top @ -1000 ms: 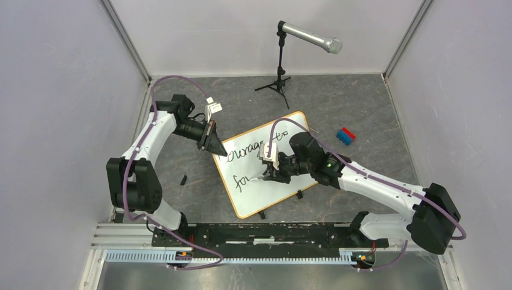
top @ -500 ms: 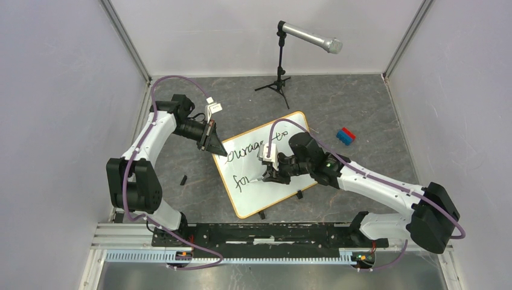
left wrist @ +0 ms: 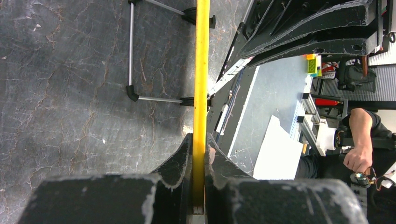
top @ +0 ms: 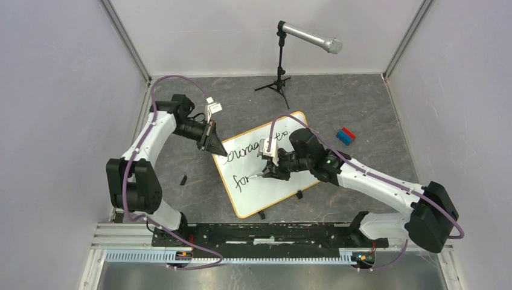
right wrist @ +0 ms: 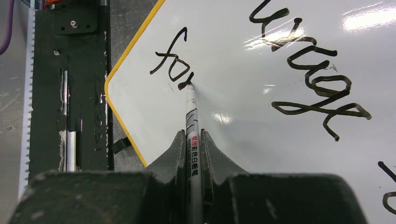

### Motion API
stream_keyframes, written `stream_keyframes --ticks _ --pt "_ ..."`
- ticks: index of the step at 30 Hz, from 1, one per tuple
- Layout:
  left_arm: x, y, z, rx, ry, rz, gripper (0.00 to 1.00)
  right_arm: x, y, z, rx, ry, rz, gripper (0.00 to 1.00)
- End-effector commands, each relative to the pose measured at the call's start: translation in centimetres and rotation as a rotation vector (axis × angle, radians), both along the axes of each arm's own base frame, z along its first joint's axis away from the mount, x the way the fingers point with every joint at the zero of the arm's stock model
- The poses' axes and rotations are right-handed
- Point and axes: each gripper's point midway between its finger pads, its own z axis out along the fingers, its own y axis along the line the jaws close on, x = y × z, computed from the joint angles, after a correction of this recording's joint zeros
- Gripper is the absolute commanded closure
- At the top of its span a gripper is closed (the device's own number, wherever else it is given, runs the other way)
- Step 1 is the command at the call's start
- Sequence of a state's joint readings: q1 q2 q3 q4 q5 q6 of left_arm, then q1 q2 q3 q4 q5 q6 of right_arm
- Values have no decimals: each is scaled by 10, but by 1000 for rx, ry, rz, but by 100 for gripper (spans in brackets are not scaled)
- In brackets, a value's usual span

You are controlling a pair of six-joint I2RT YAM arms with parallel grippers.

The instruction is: Write a sentence on the whiteboard

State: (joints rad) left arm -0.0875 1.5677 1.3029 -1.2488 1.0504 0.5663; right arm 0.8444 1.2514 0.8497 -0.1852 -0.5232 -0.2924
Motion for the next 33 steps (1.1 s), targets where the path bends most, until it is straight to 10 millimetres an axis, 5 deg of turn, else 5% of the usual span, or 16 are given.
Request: stream_keyframes --ticks 1,33 --pt "4 9 3 60 -75 -1 98 22 2 22 33 -64 -49 100" --pt "3 9 2 63 -68 3 98 7 -14 21 25 -46 -20 100"
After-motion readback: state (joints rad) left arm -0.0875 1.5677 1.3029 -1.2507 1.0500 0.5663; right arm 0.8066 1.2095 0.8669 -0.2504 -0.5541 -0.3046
